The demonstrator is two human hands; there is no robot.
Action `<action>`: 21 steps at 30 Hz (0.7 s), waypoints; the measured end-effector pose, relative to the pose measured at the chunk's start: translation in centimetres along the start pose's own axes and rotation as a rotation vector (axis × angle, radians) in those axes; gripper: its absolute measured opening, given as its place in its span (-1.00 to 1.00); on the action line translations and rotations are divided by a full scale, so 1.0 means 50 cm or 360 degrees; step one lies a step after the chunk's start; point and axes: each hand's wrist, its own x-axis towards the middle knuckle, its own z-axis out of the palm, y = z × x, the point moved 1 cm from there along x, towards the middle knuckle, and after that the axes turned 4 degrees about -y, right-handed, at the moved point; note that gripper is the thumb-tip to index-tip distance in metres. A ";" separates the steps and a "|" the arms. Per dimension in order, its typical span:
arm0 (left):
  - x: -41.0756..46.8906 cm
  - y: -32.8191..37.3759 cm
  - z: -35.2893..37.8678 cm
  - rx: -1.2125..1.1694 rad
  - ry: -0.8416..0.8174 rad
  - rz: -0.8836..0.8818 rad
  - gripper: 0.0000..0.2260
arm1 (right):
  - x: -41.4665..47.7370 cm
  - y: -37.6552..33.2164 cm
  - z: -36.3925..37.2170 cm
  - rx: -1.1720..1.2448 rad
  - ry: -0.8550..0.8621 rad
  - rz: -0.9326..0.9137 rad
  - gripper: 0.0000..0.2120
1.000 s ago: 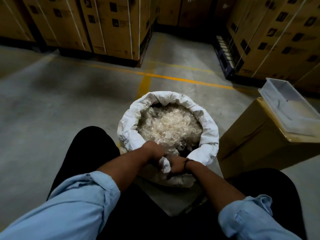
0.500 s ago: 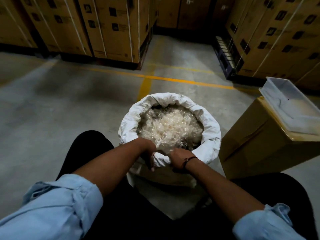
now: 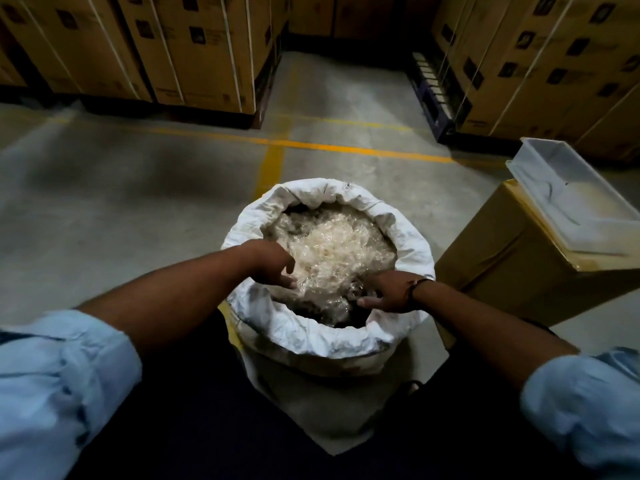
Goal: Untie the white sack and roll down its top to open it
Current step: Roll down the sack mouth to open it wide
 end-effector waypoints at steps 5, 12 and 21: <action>0.033 -0.009 0.014 -0.0295 -0.0179 -0.0132 -0.50 | 0.055 0.017 0.021 0.0015 -0.0098 0.0078 -0.50; 0.054 -0.095 0.027 -0.0818 -0.0467 -0.0734 -0.66 | 0.066 0.086 0.033 -0.0066 -0.0347 0.0367 -0.43; 0.113 -0.109 0.008 -0.0337 -0.0172 -0.0529 -0.57 | 0.097 0.121 0.011 0.0075 -0.0163 0.0324 -0.57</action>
